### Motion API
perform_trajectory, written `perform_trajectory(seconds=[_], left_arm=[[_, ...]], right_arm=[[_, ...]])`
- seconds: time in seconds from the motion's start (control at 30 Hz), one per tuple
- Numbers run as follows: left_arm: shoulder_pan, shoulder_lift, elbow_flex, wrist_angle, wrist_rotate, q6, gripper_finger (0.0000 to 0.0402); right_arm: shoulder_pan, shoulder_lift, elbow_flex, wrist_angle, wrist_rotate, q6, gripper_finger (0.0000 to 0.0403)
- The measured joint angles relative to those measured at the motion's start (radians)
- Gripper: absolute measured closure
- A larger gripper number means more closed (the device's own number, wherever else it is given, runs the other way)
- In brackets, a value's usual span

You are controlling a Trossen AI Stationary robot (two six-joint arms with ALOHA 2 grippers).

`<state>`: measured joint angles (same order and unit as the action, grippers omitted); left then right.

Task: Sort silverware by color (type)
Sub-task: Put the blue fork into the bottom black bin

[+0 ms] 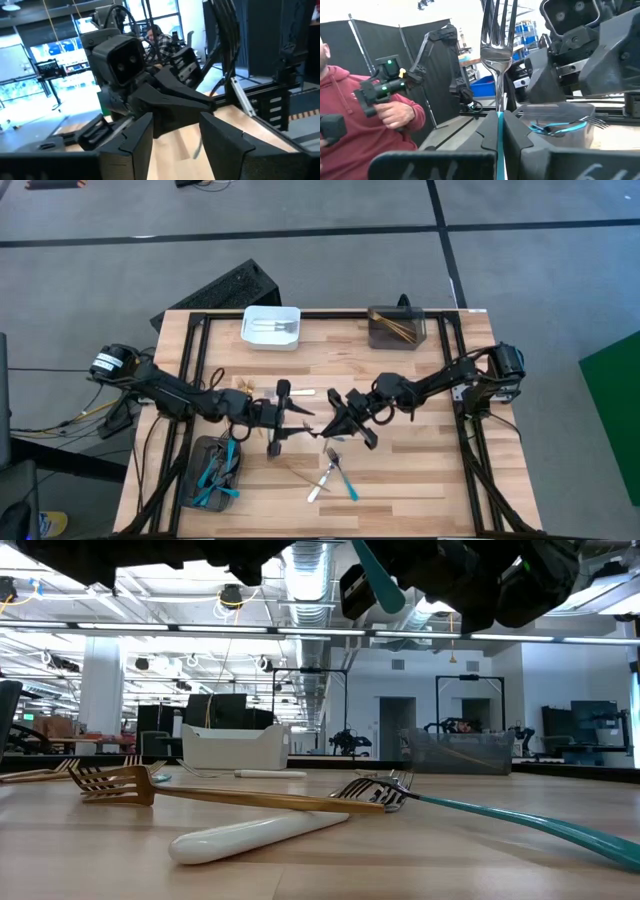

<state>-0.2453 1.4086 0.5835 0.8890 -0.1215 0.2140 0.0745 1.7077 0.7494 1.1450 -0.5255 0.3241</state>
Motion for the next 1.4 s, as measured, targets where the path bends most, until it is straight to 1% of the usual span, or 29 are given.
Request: perform_trajectory(seconds=[0.2,0.33,0.5,0.6,0.73,0.87,1.0,1.07,1.13,1.2,1.27,1.4], left_arm=[[0.041,0.000,0.028,0.000,0.162,0.012,0.0259],[0.048,0.000,0.046,-0.008,0.210,0.029,0.0269],[0.051,0.000,0.048,-0.010,0.214,0.032,0.0287],[0.051,0.000,0.048,-0.015,0.214,0.032,0.0311],[0.050,0.000,0.048,-0.019,0.220,0.036,0.0353],[0.050,0.000,0.048,-0.029,0.223,0.040,0.0393],[0.051,-0.003,0.048,-0.046,0.194,0.029,0.0399],[0.049,-0.027,0.048,-0.131,0.155,-0.007,0.0400],[0.048,-0.076,0.049,-0.282,0.098,-0.056,0.0401],[0.046,-0.150,0.049,-0.486,0.025,-0.139,0.0401],[0.042,-0.229,0.069,-0.704,-0.011,-0.247,0.0401],[-0.009,-0.381,0.169,-1.161,0.019,-0.445,0.0401]], right_arm=[[-0.015,0.000,0.000,-0.001,0.000,0.000,0.0382],[-0.019,0.000,0.000,-0.001,0.000,0.000,0.0382],[-0.018,0.000,0.000,-0.008,0.005,0.000,0.0382],[-0.018,0.000,0.000,-0.008,0.008,0.000,0.0382],[-0.019,0.000,0.000,-0.012,0.010,0.005,0.0379],[-0.018,0.000,0.000,-0.027,0.034,0.008,0.0359],[-0.018,0.000,0.001,-0.052,0.037,0.007,0.0330],[-0.021,0.000,0.001,-0.086,0.043,0.008,0.0314],[-0.029,0.000,0.001,-0.141,0.072,0.021,0.0299],[-0.040,-0.005,0.001,-0.206,0.115,0.047,0.0287],[-0.054,-0.007,0.002,-0.284,0.175,0.046,0.0279],[-0.080,0.003,0.001,-0.418,0.312,0.037,0.0270]])
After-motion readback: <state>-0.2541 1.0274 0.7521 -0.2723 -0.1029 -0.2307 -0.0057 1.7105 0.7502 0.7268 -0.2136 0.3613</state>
